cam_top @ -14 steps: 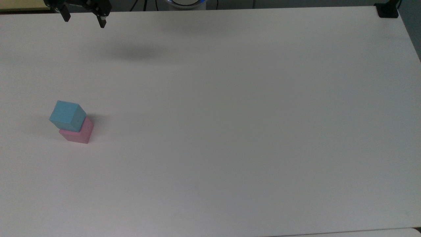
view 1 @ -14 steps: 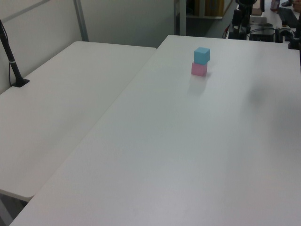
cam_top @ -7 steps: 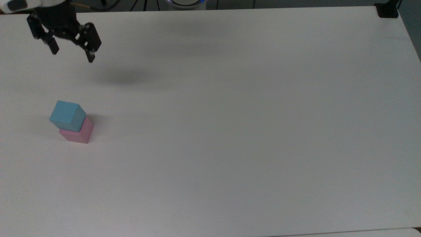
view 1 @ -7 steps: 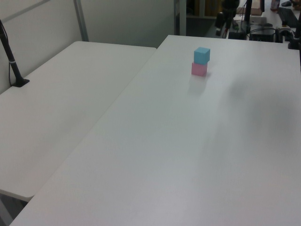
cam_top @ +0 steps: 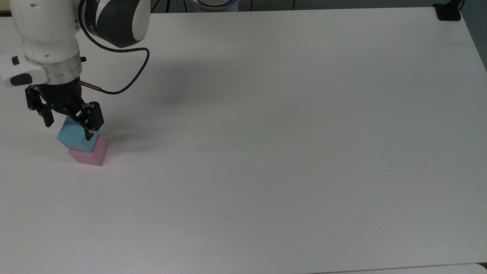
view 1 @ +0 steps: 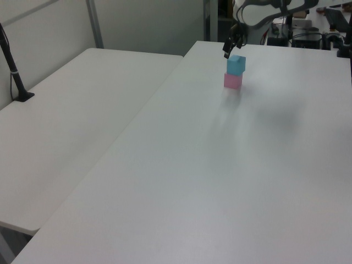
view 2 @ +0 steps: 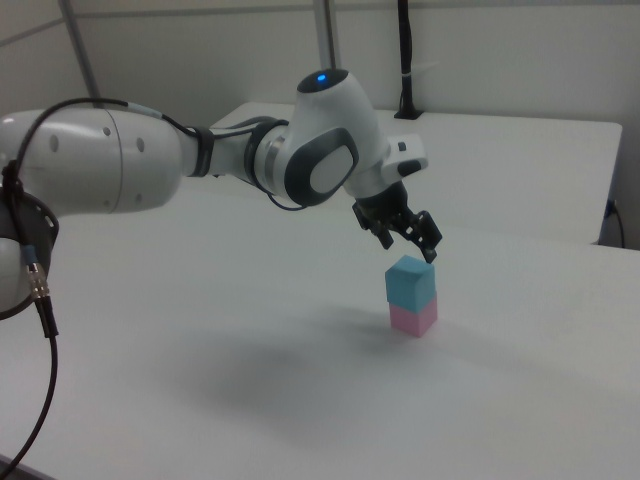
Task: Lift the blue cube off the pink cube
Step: 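Lower the gripper around the blue cube and close on it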
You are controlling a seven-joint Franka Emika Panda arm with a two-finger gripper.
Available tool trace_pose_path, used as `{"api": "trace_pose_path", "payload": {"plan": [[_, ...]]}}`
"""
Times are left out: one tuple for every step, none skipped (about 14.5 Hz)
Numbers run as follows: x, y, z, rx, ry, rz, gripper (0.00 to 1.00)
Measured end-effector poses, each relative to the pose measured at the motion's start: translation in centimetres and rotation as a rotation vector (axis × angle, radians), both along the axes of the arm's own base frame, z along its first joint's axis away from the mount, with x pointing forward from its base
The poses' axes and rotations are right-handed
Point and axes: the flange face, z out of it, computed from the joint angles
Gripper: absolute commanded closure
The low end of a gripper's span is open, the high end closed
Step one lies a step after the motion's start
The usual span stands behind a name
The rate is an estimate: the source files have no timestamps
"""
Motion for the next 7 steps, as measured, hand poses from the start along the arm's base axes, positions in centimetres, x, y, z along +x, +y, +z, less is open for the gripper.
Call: {"api": "trace_pose_path", "payload": {"plan": [[0.2,0.0,-1.2,0.0,0.014,0.001,0.0],[0.5,0.2,-2.3,0.002,0.029,0.005,0.0],[0.6,0.4,-2.9,0.003,0.037,0.008,0.18],[0.7,0.5,-3.7,0.004,0.048,0.012,0.4],[0.7,0.5,-4.1,-0.002,0.056,0.02,0.66],[0.8,0.5,-4.3,-0.007,0.062,0.03,0.8],[0.8,0.5,-4.4,-0.01,0.066,0.04,0.85]]}}
